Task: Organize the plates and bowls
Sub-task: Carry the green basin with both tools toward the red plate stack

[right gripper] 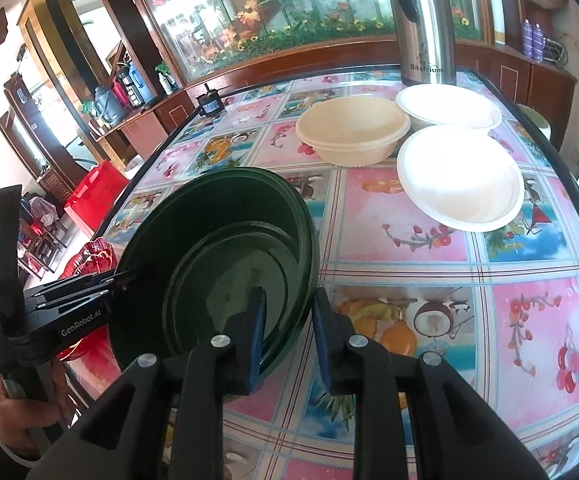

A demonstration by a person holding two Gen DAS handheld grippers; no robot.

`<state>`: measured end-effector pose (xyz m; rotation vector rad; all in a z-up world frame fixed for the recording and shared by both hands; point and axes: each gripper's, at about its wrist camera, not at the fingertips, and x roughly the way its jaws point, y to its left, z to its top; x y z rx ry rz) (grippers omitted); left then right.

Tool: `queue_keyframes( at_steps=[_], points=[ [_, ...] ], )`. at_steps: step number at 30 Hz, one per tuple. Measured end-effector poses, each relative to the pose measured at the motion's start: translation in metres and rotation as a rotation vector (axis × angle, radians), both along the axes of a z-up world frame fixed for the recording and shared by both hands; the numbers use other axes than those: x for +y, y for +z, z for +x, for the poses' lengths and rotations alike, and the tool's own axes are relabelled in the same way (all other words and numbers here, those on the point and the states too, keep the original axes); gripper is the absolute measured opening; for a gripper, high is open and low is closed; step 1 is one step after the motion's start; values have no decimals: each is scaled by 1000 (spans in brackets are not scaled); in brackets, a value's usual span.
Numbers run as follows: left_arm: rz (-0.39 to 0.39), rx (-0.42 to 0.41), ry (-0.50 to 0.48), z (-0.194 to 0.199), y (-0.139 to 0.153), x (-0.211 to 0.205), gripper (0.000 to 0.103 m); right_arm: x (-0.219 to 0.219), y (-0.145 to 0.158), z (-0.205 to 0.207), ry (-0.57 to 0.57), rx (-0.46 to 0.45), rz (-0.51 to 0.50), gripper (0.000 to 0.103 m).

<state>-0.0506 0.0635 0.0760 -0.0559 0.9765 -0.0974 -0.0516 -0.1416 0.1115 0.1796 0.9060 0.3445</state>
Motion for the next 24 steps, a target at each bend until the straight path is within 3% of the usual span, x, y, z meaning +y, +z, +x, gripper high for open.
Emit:
queue_keyframes(
  at_steps=[24],
  points=[
    [13,-108,138,-33,41,79,16,76,34,-1,145,-84,-18,26]
  ],
)
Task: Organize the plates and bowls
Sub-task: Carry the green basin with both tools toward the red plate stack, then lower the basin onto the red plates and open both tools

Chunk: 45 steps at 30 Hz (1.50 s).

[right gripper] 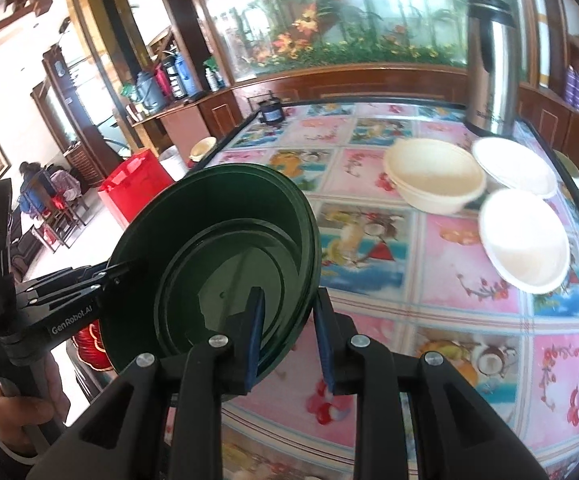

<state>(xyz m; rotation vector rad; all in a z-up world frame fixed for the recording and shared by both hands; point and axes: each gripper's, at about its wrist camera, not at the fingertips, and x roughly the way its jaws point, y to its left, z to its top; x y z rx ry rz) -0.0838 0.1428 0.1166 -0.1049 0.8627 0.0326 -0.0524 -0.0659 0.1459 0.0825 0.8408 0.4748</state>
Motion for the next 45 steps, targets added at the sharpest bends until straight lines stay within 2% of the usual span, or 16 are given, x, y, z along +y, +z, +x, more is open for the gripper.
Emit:
queue_keyframes(
  at_steps=[13,29,45],
  points=[
    [27,-28,121,-20,12,64,16,73,3,12,137,-15,-14,27],
    [21,25,198,-35,-8,108,16,127,-8,10,242,11,-44,27],
    [22,111,253,-38,-46,136,16,166,-46,12,307,107,-99,27]
  ],
)
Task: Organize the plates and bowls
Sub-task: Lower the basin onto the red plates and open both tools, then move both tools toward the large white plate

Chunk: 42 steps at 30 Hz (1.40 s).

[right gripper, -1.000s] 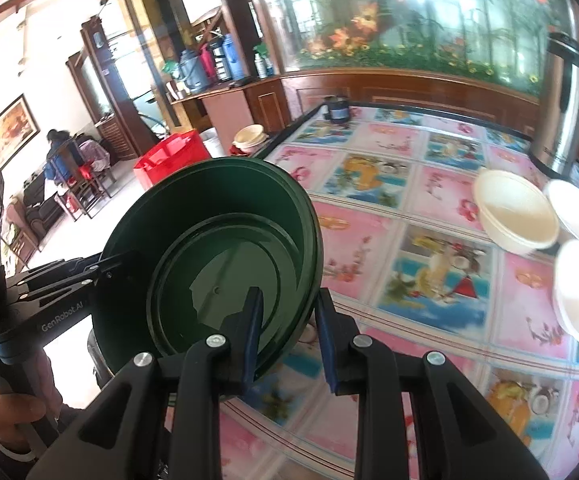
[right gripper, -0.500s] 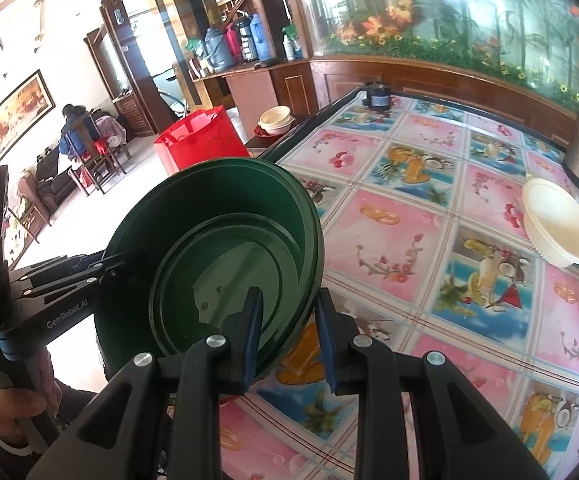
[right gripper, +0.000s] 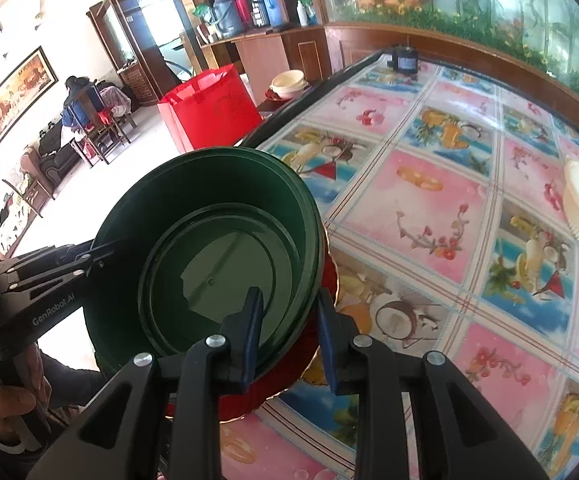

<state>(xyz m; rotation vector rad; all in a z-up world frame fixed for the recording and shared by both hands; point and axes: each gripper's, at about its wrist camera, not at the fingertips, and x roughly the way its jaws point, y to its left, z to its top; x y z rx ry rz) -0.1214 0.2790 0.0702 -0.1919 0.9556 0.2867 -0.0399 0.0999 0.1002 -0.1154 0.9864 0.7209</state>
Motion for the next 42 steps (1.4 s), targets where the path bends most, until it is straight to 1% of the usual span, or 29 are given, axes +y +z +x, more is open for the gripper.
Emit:
queue_keyframes(
  at_steps=[3,5,6,7,8,9,10,13,14,15,16,19,23,26,27,28,30,33,37,42],
  points=[
    [1,1,13,0,-4,3,16,3,-5,0,4,9,-8,27],
    [-14,-7,16,0,-5,4,19,6,-7,0,8,8,-14,28],
    [-26,-8,13,0,-5,5,25,6,-7,-1,9,4,-15,28],
    [-33,-8,10,1,-6,4,33,6,-6,-1,9,6,-12,29],
    [-48,-8,5,2,-7,3,38,6,-6,0,10,11,-7,30],
    [-56,-5,2,3,-9,3,49,5,-7,-1,12,16,-7,34],
    [-56,-5,1,3,-10,2,55,6,-7,-3,17,17,-11,41],
    [-38,-15,-6,2,-10,0,55,9,-7,-6,30,22,0,54],
    [-35,-22,-2,0,-9,0,55,8,-7,-8,30,23,13,57],
    [-29,-29,3,-1,-8,0,55,8,-7,-9,26,20,12,62],
    [-17,-36,9,-2,-5,0,55,8,-6,-11,25,17,11,66],
    [55,-66,39,-7,5,-1,55,3,-2,-13,18,14,23,67],
    [70,-113,52,-12,19,-2,56,-8,5,-13,-13,2,42,70],
    [81,-160,45,-14,32,-10,62,-18,8,-12,-33,-5,51,70],
    [82,-178,32,-13,38,-17,65,-22,9,-12,-42,-5,54,71],
    [79,-192,16,-13,42,-22,66,-25,9,-12,-48,-5,54,71],
    [76,-211,-11,-11,48,-33,66,-35,11,-11,-68,-10,55,72],
    [53,-237,-77,-2,56,-61,66,-52,12,-9,-103,-12,57,74],
    [25,-253,-162,13,60,-100,66,-81,12,-5,-158,-14,54,74],
    [-4,-241,-261,35,59,-151,66,-127,11,-2,-251,-9,50,75]
  ],
)
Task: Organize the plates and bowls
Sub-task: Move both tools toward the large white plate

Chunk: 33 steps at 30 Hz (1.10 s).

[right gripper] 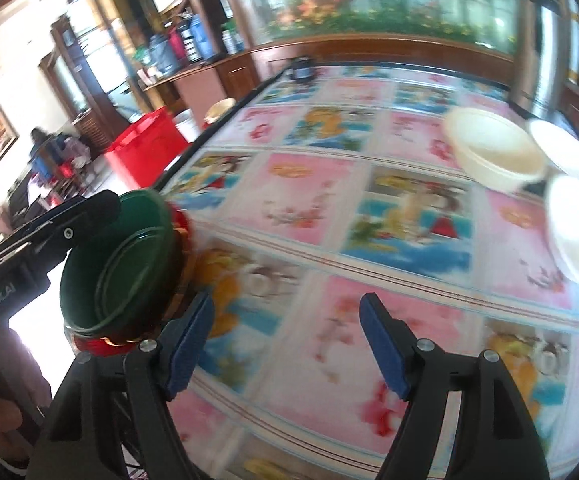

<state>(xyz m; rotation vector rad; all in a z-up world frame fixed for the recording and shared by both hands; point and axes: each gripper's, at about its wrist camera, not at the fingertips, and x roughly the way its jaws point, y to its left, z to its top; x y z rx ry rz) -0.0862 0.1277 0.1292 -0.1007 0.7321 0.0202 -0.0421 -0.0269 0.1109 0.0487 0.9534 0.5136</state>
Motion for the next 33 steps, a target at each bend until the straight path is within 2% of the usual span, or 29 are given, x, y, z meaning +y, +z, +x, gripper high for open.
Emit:
queue_keyframes(
  at_steps=[9,16,22,33],
  points=[
    [-8,54,-146,33,-16,-79,66,-87,-8,6,-167,29,6,78],
    [-8,100,-212,58,-28,-128,66,-142,-12,7,-276,42,38,79],
    [16,110,-242,71,-33,-159,66,-166,-17,13,-313,50,49,79],
    [36,137,-252,92,-48,-183,66,-198,-23,17,-356,69,57,79]
  ],
)
